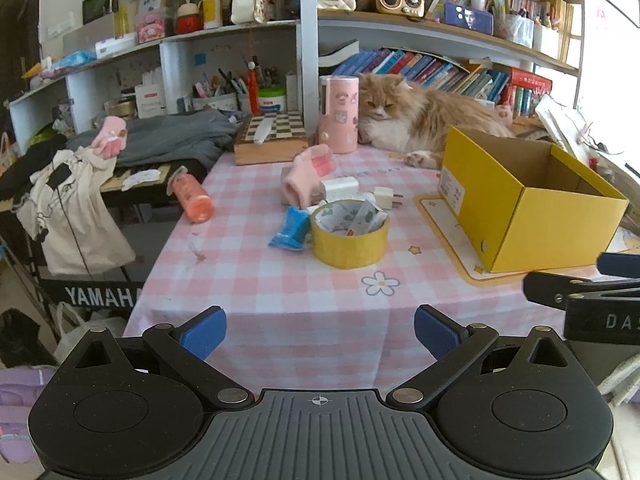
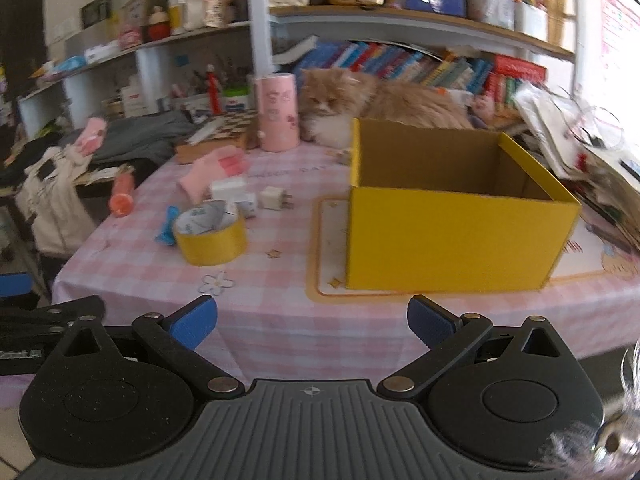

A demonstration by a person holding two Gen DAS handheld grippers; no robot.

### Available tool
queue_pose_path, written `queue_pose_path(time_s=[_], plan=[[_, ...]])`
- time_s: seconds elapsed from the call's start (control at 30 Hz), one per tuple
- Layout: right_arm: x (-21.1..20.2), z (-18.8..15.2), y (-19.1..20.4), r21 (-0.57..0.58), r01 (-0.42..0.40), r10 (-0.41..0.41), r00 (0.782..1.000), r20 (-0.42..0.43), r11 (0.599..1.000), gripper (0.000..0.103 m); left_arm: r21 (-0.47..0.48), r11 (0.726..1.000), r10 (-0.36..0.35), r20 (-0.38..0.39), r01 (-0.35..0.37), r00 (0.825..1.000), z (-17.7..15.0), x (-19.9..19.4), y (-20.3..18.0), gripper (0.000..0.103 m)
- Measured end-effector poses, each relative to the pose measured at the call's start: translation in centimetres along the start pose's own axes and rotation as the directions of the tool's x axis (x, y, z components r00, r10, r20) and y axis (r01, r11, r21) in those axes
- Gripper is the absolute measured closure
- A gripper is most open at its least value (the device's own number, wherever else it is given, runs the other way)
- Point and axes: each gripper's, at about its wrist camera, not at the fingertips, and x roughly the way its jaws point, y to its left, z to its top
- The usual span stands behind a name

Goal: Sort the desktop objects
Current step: 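Grasp and lift the yellow tape roll with the right tool while the left tool approaches the blue piece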

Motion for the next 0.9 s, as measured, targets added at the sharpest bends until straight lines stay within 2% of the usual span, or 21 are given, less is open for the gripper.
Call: queue_pose_path(time_s=[0.27, 0.47, 0.67, 0.9], plan=[[0.3, 0.1, 1.4, -0.079, -0.057, 0.058, 0.998, 0.007, 0.995, 0.008, -0.001, 1.0, 0.007, -0.007, -0.007, 1.0, -0.2, -0.1, 0.1, 0.001], [1.2, 0.3, 1.8, -0.067, -0.079, 0.079, 0.997, -0.003, 0.995, 0.016, 0.01, 0.998, 0.066, 0.002, -0.066, 0.998, -0.4, -0.4, 0.6, 0.001], [2.2, 0.6, 2.4, -0.059, -0.109, 0.109, 0.994, -0.005, 0.992, 0.023, 0.009, 0.999, 0.05, 0.003, -0.05, 0.999, -0.3, -0.1, 1.5, 0.001], [3.8, 1.1, 3.3, -0.083, -0.141, 0.14, 0.99, -0.009, 0.987, 0.023, 0.05, 0.998, 0.049, 0.0, -0.049, 0.999, 0.0, 1.3, 1.5, 0.001]])
